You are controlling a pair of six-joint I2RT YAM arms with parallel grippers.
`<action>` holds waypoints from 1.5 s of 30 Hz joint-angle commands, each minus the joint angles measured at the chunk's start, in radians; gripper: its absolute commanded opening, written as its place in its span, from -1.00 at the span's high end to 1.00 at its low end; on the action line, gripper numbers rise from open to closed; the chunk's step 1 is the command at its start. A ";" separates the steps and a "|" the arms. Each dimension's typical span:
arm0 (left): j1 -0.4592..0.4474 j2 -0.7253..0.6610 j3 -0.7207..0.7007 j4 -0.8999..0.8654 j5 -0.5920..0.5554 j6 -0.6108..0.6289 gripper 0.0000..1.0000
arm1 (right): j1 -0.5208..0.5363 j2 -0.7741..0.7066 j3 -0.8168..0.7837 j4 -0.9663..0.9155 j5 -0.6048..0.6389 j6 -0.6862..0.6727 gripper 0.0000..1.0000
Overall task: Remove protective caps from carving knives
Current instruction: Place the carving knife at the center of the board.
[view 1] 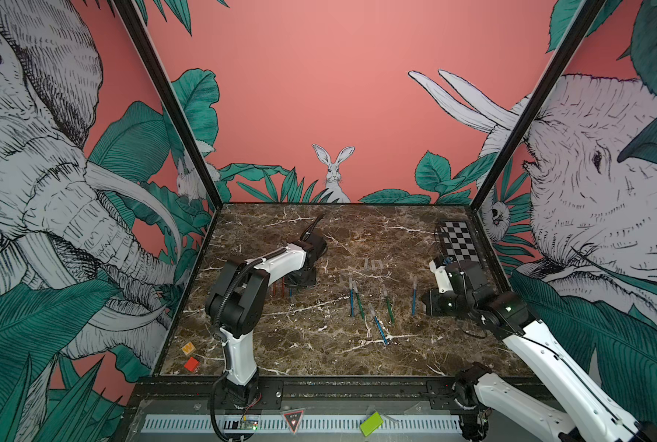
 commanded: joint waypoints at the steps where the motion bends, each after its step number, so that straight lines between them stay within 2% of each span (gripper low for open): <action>1: 0.005 0.011 0.026 -0.025 -0.030 -0.017 1.00 | 0.001 -0.011 -0.013 0.007 -0.004 -0.006 1.00; 9: 0.005 0.038 0.046 -0.034 -0.048 -0.054 1.00 | 0.001 -0.020 -0.012 0.004 -0.009 -0.005 1.00; 21: 0.006 0.072 0.067 -0.087 -0.007 -0.087 1.00 | 0.001 -0.019 -0.003 0.005 -0.019 -0.003 1.00; 45: 0.007 0.116 0.112 -0.151 0.006 -0.090 1.00 | 0.002 -0.031 0.005 -0.005 -0.034 0.007 1.00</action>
